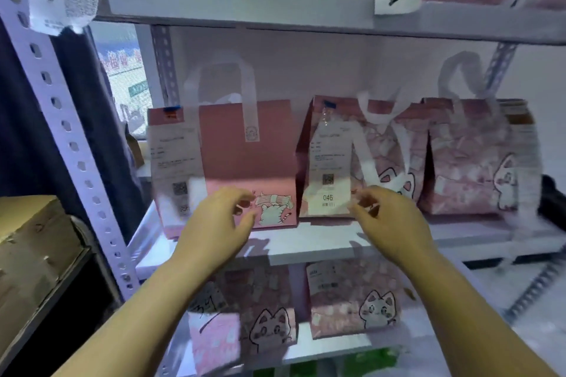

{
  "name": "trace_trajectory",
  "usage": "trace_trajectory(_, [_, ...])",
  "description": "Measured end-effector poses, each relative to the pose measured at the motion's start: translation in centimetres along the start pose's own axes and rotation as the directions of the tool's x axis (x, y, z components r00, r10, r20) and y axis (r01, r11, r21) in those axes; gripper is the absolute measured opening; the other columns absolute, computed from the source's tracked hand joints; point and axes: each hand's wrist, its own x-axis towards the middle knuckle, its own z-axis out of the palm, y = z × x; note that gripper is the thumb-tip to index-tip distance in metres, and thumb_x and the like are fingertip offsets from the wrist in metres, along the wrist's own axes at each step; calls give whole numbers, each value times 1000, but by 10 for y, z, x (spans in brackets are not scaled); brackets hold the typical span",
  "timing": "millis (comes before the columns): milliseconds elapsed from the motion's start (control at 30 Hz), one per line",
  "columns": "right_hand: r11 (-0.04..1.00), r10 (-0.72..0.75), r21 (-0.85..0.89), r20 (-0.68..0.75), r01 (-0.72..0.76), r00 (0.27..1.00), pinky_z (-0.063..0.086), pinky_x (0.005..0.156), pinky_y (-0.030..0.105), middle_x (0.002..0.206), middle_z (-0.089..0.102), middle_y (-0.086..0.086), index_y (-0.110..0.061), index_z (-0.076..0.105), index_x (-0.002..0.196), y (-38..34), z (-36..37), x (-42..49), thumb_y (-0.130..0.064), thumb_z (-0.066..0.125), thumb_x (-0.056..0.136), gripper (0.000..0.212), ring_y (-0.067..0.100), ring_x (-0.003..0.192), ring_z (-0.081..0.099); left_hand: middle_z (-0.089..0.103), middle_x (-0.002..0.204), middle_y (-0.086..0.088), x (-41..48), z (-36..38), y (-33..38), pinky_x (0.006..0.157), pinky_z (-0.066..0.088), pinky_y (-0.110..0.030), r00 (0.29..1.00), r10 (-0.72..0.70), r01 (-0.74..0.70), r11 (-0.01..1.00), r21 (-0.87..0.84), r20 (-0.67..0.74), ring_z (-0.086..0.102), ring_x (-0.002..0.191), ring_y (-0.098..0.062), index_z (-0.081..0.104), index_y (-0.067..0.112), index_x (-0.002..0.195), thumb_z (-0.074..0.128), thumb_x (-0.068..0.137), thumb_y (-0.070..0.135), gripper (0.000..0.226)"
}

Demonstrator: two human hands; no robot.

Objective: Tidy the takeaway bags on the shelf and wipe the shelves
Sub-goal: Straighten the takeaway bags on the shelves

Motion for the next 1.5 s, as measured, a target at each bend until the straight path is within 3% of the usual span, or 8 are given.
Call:
trace_trajectory(300, [991, 114, -51, -105, -120, 988, 47, 63, 34, 86, 61, -2, -20, 56, 103, 92, -39, 20, -34, 60, 87, 21, 19, 73, 55, 57, 117, 0, 31, 58, 49, 77, 51, -33, 999, 18, -19, 1000, -11, -51, 59, 88, -13, 58, 16, 123, 60, 86, 19, 38])
trace_trajectory(433, [993, 104, -41, -84, -108, 991, 44, 67, 34, 97, 60, 1, -18, 52, 114, 116, -46, 37, -35, 60, 86, 34, 21, 81, 54, 56, 120, -4, 45, 80, 64, 80, 48, -34, 989, 8, -3, 999, 36, -147, 58, 96, -22, 51, 12, 131, 63, 85, 18, 47])
trace_trajectory(533, [994, 95, -56, -56, -98, 994, 39, 65, 31, 100, 59, -1, -16, 50, 121, 127, -47, 48, -38, 59, 86, 42, 20, 80, 51, 58, 104, -6, 51, 93, 69, 67, 40, -28, 982, -18, 33, 997, 76, -190, 55, 77, -19, 56, 11, 124, 63, 85, 16, 40])
trace_trajectory(633, [990, 105, -94, -11, -106, 994, 35, 55, 29, 83, 57, -4, -13, 53, 108, 134, -46, 60, -39, 58, 86, 34, 15, 66, 49, 53, 84, 0, 56, 103, 70, 57, 34, -29, 976, -52, 83, 987, 141, -210, 48, 68, -18, 61, 13, 106, 60, 86, 17, 21])
trace_trajectory(867, [994, 69, -91, 56, -63, 996, 30, 48, 23, 69, 55, -7, -17, 57, 99, 143, -42, 74, -35, 58, 87, 21, 6, 58, 46, 62, 85, -11, 64, 111, 70, 67, 49, -44, 971, -141, 176, 968, 180, -191, 57, 79, -33, 65, 9, 97, 53, 86, 9, 16])
trace_trajectory(1167, [999, 37, -17, 41, -37, 998, 30, 48, 21, 62, 56, -8, -17, 58, 91, 151, -39, 79, -29, 59, 84, 14, 7, 57, 48, 62, 78, -11, 61, 111, 74, 61, 47, -40, 971, -123, 167, 963, 212, -203, 54, 71, -31, 65, 6, 91, 54, 80, 5, 16])
trace_trajectory(1300, [999, 34, 1, 23, -34, 999, 29, 48, 20, 57, 54, -15, -18, 60, 102, 153, -38, 77, -33, 60, 85, 23, 1, 56, 46, 65, 78, -10, 58, 109, 77, 62, 50, -42, 968, -122, 164, 969, 183, -221, 58, 70, -30, 65, 7, 89, 55, 81, 6, 13])
trace_trajectory(1500, [991, -4, 133, -15, 6, 1000, 42, 53, 24, 67, 59, -13, -20, 61, 104, 151, -52, 65, -33, 63, 84, 24, 4, 62, 54, 65, 94, 1, 48, 103, 86, 64, 41, -25, 967, -104, 135, 984, 119, -233, 58, 72, -13, 68, 16, 101, 61, 86, 20, 17])
